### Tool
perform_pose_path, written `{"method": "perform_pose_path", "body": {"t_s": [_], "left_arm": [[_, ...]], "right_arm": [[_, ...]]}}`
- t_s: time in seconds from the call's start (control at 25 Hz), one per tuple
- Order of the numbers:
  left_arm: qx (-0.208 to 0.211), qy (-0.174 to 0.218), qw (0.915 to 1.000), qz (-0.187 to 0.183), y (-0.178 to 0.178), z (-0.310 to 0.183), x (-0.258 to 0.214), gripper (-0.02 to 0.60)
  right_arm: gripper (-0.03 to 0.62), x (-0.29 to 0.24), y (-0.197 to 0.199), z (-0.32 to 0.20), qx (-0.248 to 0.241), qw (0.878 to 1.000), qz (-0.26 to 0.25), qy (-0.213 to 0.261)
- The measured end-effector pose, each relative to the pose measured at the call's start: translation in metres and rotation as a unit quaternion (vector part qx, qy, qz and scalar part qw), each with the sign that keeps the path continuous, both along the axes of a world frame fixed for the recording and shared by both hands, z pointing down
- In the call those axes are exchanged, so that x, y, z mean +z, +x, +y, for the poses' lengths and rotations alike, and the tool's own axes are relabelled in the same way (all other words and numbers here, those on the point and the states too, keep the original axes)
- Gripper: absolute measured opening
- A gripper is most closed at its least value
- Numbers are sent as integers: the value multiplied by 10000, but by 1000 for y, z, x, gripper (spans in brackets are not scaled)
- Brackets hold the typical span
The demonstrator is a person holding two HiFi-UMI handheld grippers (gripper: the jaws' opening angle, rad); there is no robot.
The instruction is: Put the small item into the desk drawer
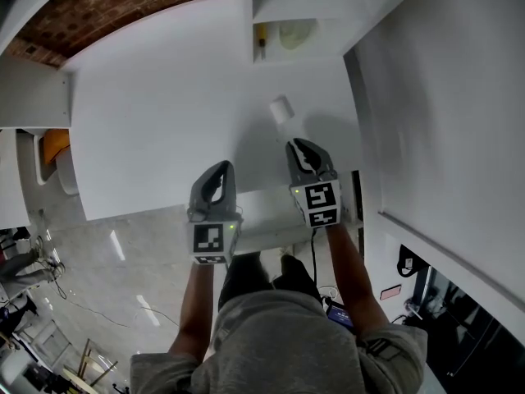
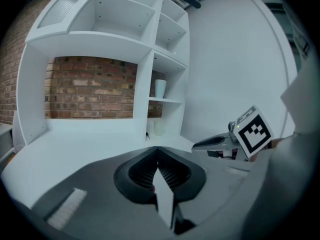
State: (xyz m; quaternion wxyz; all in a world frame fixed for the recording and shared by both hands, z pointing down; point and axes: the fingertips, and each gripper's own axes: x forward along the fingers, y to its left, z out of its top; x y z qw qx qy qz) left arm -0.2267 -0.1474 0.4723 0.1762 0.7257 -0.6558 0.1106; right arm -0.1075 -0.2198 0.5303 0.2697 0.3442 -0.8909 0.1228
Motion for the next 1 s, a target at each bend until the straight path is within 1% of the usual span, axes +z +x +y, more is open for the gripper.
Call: {"method": "perform_pose_path", "body": {"t_s": [0.24, 0.36, 0.56, 0.68, 0.88, 0.92, 1.0], "left_arm": [[78, -79, 9999, 38, -5, -10, 17, 12], [108, -116, 9999, 45, -8, -13, 24, 12], [93, -304, 9994, 132, -13, -15, 39, 12], [142, -413, 9990, 137, -14, -16, 47, 12], [238, -435, 9987, 127, -12, -21, 54, 12], [249, -442, 9986, 127, -12, -21, 55, 12], [249, -458, 9986, 133, -12, -21, 56, 12]], "right_arm": [[130, 25, -13, -20, 45, 9998, 35, -176], [185, 44, -16, -29, 85, 9994, 122, -326], [236, 67, -18, -45, 203, 9986, 249, -411], [256, 79, -21, -50, 241, 9980, 314, -496], [259, 94, -24, -54, 267, 9971, 388, -602], [256, 95, -25, -55, 273, 9970, 399, -605], [228, 98, -25, -56, 286, 9968, 443, -600]]}}
